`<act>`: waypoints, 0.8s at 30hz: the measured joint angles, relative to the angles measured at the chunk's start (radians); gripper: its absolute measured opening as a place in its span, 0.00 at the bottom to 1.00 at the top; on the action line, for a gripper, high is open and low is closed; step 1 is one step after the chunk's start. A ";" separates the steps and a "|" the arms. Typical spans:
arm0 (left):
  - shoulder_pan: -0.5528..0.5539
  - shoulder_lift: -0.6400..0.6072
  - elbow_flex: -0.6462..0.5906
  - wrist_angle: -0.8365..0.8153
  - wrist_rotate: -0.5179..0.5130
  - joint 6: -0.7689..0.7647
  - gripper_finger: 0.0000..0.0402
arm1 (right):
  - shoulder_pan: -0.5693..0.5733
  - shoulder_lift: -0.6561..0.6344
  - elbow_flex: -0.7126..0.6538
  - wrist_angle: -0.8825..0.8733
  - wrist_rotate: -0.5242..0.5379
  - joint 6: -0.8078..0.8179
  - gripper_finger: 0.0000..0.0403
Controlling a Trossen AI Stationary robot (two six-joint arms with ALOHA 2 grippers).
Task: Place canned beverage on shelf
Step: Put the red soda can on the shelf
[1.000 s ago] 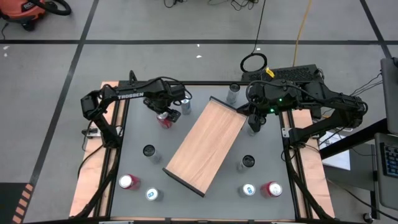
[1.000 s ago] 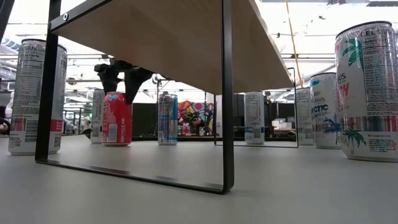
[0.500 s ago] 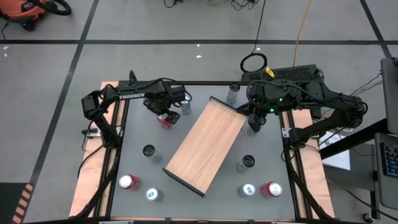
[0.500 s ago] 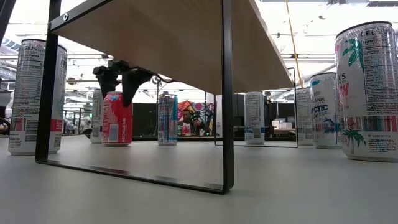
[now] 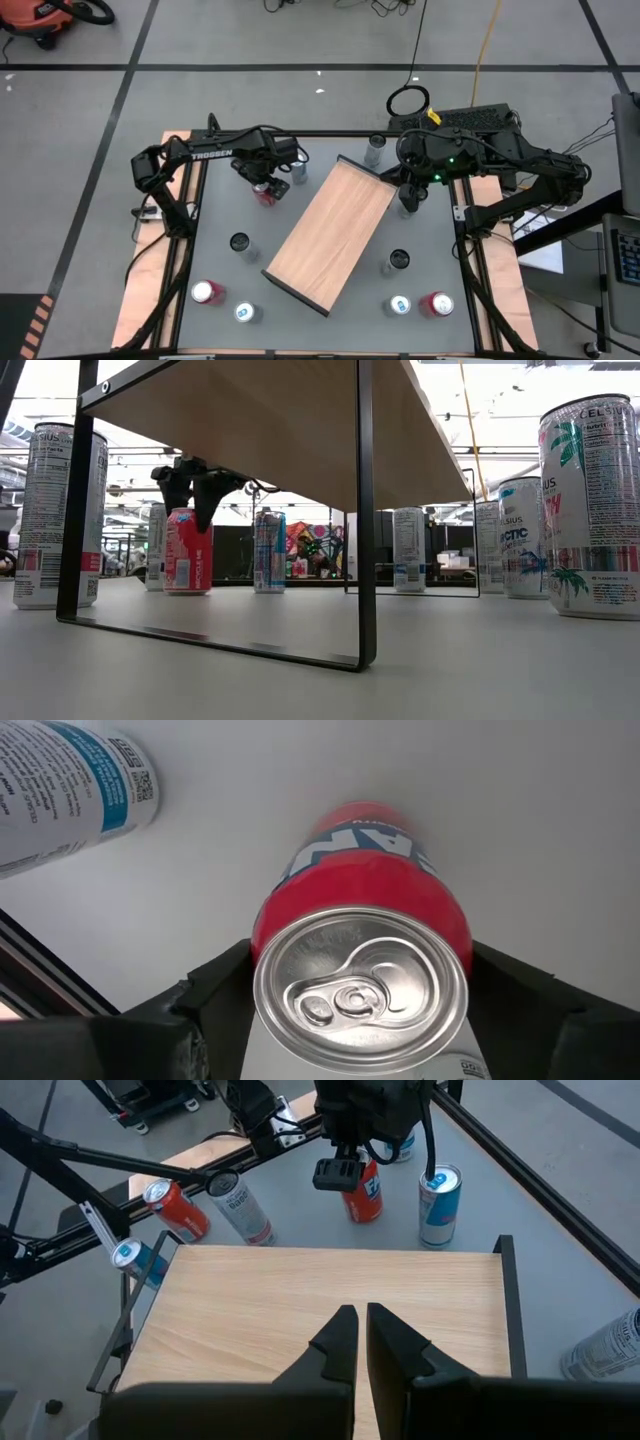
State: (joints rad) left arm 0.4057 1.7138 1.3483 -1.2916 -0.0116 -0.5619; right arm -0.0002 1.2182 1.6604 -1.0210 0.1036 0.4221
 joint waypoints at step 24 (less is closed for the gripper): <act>-0.089 -0.280 0.195 -0.083 0.088 0.047 0.70 | 0.000 0.018 0.000 0.014 0.000 0.010 0.00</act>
State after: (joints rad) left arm 0.3163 1.4338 1.5437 -1.3750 0.0765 -0.5154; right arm -0.0002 1.2362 1.6608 -1.0071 0.1038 0.4324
